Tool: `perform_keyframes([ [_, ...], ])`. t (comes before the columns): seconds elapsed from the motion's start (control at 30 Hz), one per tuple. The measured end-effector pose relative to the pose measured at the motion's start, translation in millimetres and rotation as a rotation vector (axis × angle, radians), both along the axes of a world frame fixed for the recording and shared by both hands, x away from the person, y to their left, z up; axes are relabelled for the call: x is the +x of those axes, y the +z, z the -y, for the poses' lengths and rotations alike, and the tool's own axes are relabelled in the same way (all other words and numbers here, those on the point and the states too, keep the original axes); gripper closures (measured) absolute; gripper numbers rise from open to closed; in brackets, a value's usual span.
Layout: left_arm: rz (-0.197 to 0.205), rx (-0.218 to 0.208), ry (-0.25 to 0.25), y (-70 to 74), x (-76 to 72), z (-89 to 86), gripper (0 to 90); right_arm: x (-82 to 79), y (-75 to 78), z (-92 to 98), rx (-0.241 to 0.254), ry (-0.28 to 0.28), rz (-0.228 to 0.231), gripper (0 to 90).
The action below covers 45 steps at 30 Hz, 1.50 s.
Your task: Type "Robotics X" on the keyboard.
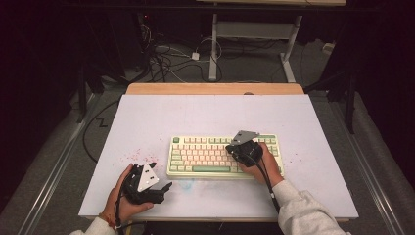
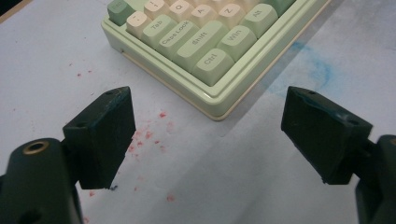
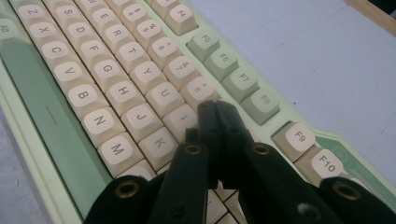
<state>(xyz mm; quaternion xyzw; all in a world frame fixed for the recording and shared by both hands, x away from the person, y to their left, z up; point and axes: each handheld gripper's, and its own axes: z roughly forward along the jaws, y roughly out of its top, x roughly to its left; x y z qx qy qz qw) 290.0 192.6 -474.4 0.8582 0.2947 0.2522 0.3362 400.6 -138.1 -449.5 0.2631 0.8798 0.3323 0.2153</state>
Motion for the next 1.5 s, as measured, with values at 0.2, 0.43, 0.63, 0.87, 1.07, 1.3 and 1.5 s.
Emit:
perform_keyframes([
  [0.2, -0.006, 0.01, -0.004, -1.1, 0.7, 0.7, 16.5, 0.4, -1.5, -2.8, -0.037, 0.007, -0.014, 90.0],
  [0.43, -0.012, 0.013, -0.005, -1.7, 1.2, 1.5, 16.5, -5.7, 7.6, 3.7, 0.023, -0.006, 0.01, 90.0],
  [0.63, -0.016, 0.02, -0.008, -2.3, 1.4, 2.4, 16.5, -13.8, 16.8, 11.5, 0.067, 0.0, 0.042, 87.7],
  [0.87, -0.018, 0.018, -0.003, -2.3, 1.8, 1.4, 16.5, -21.3, 29.6, 20.0, 0.131, -0.003, 0.091, 77.1],
  [1.07, -0.016, 0.022, -0.007, -1.6, 1.5, 1.4, 16.5, -30.3, 37.9, 23.7, 0.152, 0.01, 0.128, 60.5],
  [1.3, -0.016, 0.02, -0.008, -1.4, 1.4, 1.4, 16.5, -39.0, 43.8, 29.6, 0.182, 0.0, 0.178, 39.1],
  [1.5, -0.012, 0.018, 0.001, -0.6, 1.1, 1.0, 17.0, -48.8, 46.5, 37.4, 0.179, -0.022, 0.223, 28.8],
])
